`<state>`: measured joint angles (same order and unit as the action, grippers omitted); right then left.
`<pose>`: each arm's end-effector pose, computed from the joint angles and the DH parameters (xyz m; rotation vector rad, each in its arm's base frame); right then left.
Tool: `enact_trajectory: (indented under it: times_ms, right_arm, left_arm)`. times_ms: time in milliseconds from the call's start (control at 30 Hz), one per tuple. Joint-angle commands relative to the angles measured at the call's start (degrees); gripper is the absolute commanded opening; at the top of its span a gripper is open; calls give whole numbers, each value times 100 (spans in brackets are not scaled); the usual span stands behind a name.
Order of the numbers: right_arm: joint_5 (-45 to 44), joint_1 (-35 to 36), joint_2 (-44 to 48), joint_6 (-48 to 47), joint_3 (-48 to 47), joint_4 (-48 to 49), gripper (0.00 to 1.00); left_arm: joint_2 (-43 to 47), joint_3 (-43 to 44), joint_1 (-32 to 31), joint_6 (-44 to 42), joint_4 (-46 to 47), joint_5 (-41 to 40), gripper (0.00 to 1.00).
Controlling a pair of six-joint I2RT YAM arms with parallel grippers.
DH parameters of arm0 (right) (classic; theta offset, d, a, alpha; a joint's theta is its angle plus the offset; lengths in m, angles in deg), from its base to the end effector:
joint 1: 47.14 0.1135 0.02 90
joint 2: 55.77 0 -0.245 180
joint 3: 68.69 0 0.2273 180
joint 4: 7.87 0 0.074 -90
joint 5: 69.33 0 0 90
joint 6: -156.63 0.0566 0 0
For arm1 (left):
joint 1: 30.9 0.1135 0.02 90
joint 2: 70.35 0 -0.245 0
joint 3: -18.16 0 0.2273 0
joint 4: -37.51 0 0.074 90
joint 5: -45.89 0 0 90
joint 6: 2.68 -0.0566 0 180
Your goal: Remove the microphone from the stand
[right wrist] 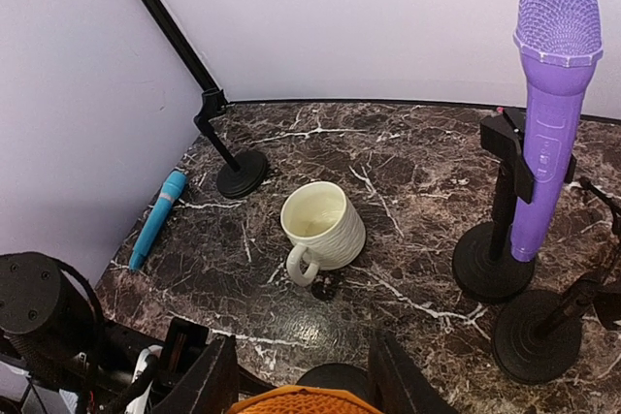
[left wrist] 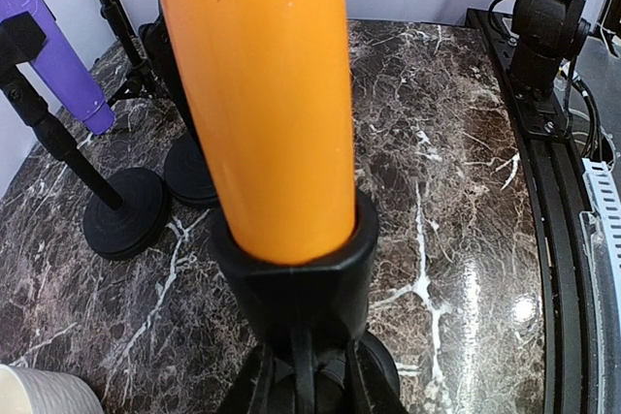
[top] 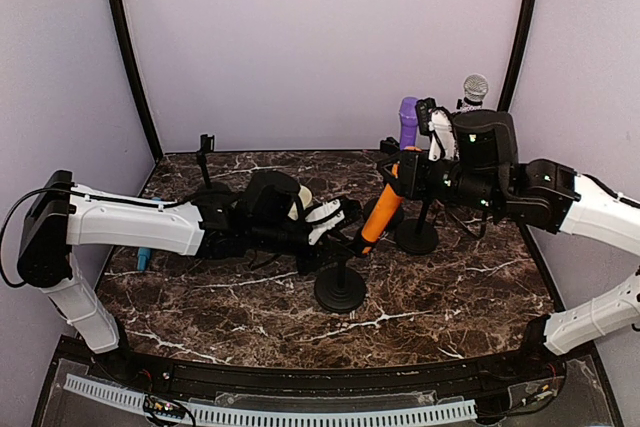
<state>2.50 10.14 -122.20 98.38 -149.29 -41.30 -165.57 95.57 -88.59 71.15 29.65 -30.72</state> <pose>0.1570 0.2118 0.3516 -0.2149 1.9498 0.7478 0.1894 -0.3240 0.2321 1.3659 1.5629 -0.6886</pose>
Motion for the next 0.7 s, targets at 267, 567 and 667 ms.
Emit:
enact_trajectory:
  times_ms: [267, 567, 667]
  right_arm:
    - [950, -15, 480, -378, -5, 1245, 16]
    - [58, -19, 419, 72, -318, 521, 15]
    - [-183, -23, 421, 255, -394, 339, 15]
  left_arm:
    - [-253, -180, 30, -326, -867, -348, 0]
    - [-265, -177, 30, -343, -872, -369, 0]
    - [-269, -181, 25, -351, -876, -396, 0]
